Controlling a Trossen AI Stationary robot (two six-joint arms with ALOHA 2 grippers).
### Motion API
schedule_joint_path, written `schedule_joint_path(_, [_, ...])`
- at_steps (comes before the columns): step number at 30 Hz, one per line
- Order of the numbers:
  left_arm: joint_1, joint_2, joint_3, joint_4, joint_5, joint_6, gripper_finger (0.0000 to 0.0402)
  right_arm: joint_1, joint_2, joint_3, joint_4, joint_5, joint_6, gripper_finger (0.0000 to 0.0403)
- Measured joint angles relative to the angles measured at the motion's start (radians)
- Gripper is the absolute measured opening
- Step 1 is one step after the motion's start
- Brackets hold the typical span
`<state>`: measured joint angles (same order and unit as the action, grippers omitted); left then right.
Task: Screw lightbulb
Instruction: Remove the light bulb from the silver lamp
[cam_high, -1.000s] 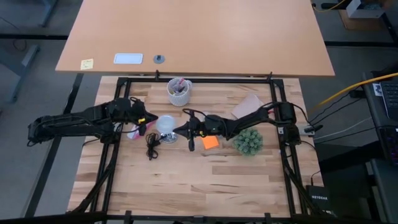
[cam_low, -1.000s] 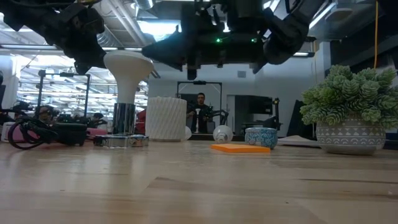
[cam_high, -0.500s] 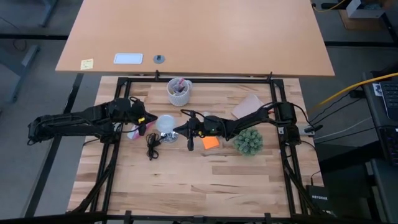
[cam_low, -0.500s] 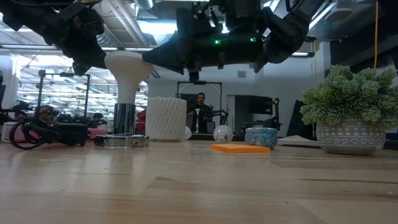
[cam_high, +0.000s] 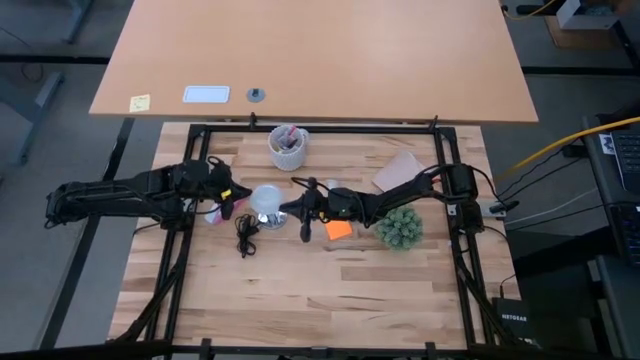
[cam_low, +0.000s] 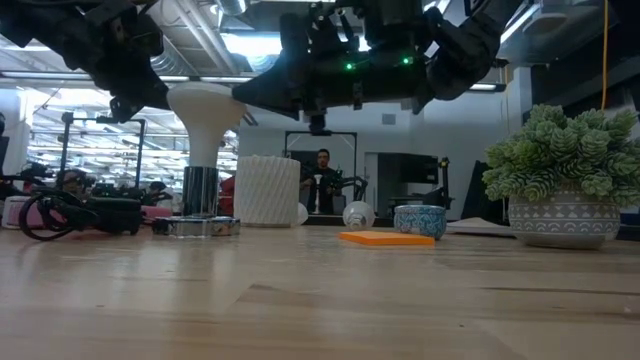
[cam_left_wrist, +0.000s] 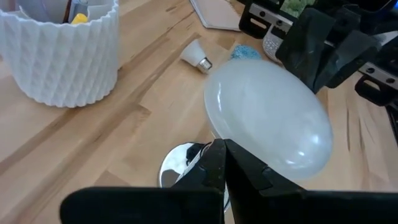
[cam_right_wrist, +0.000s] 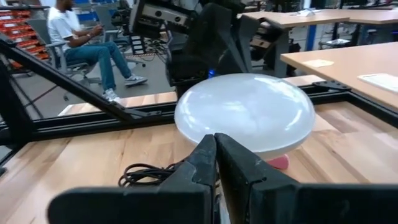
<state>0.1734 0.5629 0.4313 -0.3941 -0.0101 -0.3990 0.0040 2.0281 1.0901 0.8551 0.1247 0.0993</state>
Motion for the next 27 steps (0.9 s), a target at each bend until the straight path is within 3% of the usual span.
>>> schedule_joint_path(6, [-0.002,-0.001,0.0,-0.021,0.002,-0.025,0.0,-0.001,-0.002,-0.001,-0.007,0.097,0.0,0.0019])
schedule_joint_path(11, [-0.011,0.007,-0.006,-0.033,0.119,-0.042,0.0,-0.019,0.006,0.0,-0.038,0.223,-0.011,0.0019])
schedule_joint_path(21, [-0.081,0.009,-0.003,0.022,0.11,-0.046,0.0,-0.038,0.003,0.002,-0.029,0.186,-0.034,0.0019])
schedule_joint_path(27, [-0.119,-0.014,0.006,0.033,0.098,-0.04,0.0,-0.04,-0.061,0.001,-0.126,0.193,-0.086,0.0019])
